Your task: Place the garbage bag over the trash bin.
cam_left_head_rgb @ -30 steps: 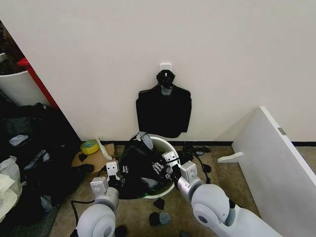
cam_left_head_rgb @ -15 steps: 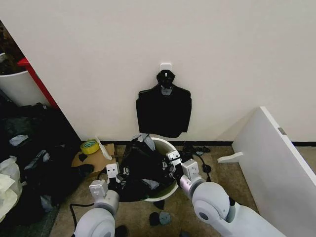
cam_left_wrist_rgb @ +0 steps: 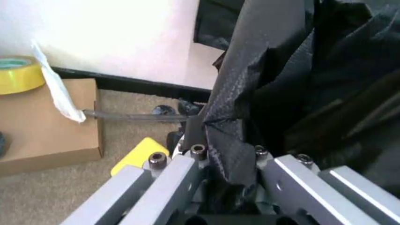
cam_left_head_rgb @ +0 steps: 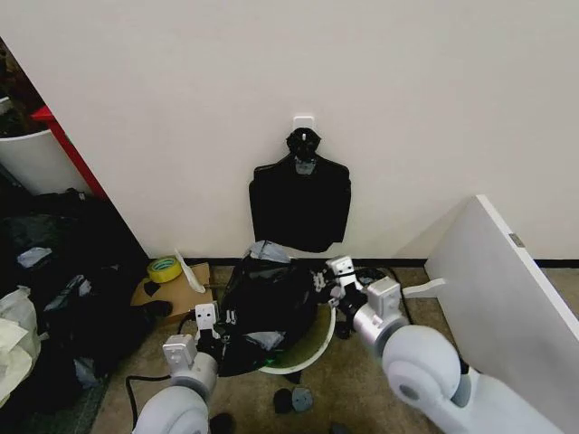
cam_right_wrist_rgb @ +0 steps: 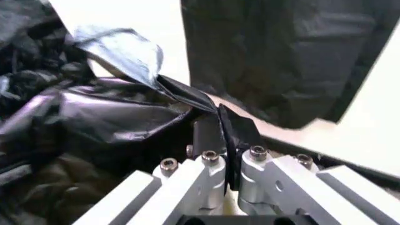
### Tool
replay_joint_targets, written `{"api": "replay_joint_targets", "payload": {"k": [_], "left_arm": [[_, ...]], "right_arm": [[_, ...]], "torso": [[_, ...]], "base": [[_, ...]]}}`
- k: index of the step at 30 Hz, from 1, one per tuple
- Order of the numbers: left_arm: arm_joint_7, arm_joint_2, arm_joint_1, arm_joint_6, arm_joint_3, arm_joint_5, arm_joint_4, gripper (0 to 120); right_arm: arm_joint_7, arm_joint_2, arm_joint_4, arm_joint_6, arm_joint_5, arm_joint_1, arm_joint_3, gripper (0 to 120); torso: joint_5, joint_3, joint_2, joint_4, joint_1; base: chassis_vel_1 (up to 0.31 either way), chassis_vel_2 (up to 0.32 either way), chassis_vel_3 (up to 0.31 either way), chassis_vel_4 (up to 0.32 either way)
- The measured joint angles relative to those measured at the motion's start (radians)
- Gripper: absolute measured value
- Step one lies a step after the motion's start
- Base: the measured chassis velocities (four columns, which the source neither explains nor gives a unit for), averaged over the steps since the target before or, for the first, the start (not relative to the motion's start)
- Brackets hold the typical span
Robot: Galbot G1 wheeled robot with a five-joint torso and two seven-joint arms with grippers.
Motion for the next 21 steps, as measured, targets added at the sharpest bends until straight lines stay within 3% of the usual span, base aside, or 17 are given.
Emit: {"api": "replay_joint_targets", "payload": {"k": [10, 21], "left_arm": [[0.081, 0.020, 0.043, -0.005, 0.005, 0.072, -0.016, 2], [0.085, 0.017, 0.018, -0.077, -0.007, 0.057, -0.007, 2]], "right_arm": [[0.009, -0.045, -0.061, -0.008, 0.070, 0.045, 0.012, 0], [-0.019, -0.192, -0.057, -0.100, 0.149, 0.011, 0.079, 0]], "torso": [[0.0000, 0.000, 0.000, 0.0001, 0.000], [-0.0001, 0.000, 0.000, -0.0001, 0.000]], "base": [[0.000, 0.000, 0.000, 0.000], [0.000, 0.000, 0.000, 0.000]]}}
